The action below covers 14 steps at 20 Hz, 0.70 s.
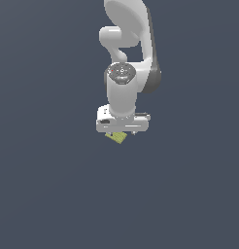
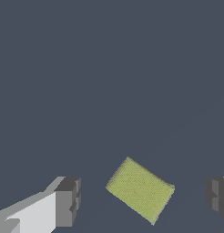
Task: Pick up the object and move it to a goal position.
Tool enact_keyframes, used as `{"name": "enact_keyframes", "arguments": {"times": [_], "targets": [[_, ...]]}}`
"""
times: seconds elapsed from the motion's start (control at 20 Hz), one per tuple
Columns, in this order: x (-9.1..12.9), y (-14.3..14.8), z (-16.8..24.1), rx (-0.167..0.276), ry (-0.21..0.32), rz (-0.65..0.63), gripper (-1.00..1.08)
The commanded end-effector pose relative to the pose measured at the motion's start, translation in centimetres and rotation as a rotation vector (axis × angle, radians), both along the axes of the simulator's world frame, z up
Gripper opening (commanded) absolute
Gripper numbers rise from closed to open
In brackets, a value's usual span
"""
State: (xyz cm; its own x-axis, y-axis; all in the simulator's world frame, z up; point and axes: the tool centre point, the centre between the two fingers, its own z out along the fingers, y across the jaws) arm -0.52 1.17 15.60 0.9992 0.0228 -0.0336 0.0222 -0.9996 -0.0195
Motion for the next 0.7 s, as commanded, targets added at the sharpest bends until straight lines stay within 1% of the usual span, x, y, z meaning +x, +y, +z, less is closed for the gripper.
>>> {"name": "enact_keyframes", "arguments": {"times": [0.0,0.15,0.45,0.65], "targets": [[0.0,0.0,0.0,0.0,0.0,0.0,1.0],[0.1,-0.4,0.2,-0.001,-0.004,-0.009,1.0],[0.9,-2.7,1.4,-0.005,-0.028,-0.061,1.0],[1.0,-2.9,1.5,-0.005,-0.03,-0.067,1.0]]}}
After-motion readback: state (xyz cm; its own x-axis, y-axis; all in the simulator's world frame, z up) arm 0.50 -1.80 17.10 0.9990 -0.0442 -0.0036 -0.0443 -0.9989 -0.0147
